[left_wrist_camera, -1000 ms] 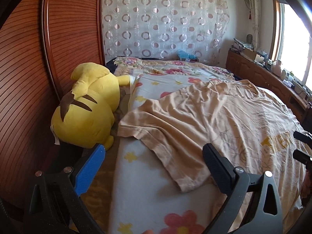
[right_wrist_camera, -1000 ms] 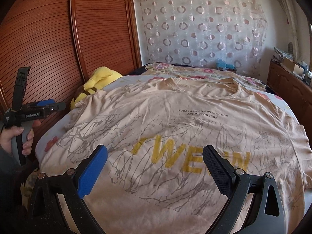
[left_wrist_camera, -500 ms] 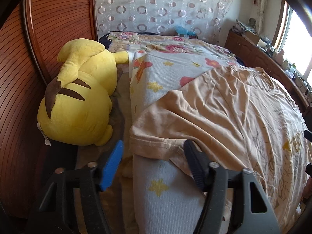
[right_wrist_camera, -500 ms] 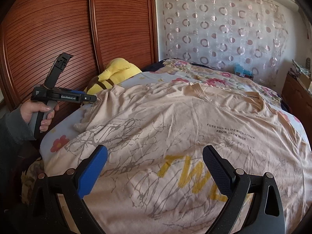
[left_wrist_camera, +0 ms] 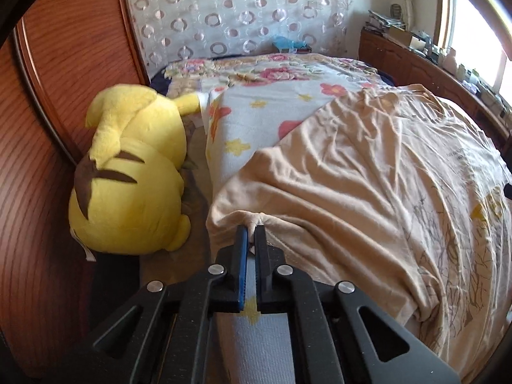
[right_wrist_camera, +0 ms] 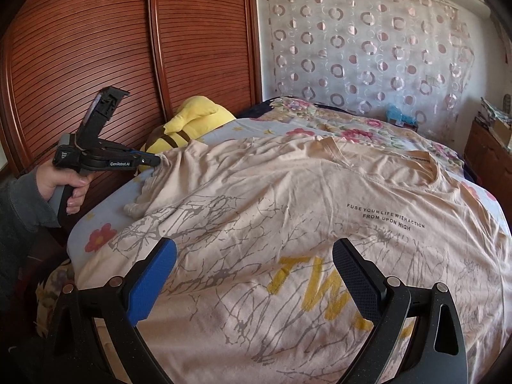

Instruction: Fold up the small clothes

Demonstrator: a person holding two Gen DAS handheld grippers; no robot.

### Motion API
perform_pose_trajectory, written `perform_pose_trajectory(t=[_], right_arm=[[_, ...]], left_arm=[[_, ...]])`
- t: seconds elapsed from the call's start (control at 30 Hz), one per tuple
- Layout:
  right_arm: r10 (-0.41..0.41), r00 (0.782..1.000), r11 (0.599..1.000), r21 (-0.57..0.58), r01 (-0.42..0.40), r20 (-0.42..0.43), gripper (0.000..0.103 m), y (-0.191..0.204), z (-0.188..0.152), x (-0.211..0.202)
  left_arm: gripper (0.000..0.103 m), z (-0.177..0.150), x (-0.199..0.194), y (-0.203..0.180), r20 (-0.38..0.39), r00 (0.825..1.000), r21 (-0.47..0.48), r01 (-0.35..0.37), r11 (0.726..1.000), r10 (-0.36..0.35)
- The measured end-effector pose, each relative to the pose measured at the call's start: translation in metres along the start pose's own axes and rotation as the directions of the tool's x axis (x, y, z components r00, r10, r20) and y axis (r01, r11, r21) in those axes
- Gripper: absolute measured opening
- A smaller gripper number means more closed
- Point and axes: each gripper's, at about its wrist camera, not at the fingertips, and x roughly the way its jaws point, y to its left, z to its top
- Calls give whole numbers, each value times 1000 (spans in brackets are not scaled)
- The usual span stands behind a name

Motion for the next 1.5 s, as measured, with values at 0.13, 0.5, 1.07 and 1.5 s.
perform_pose_trajectory(t=[0.13,0.5,1.07,1.5], right_arm=[[0,1000,1000,19,0,4,98,-6,-1,-2],[-62,997,992,108,57,49,98,-40,-7,-26],[-74,996,990,126,66,55,98,-40,-15,-33],[30,999,999,21,-31,18,73,-42,15,-15]], left_arm=[[4,16,-26,-12,80,997,16,5,1000,-6],[4,67,-76,-93,190,960,140,182,973,-207],[48,35,-53,-99,122,972,109,189,976,-201],[51,3,19,-54,-35,995,-3,98,995,-98]])
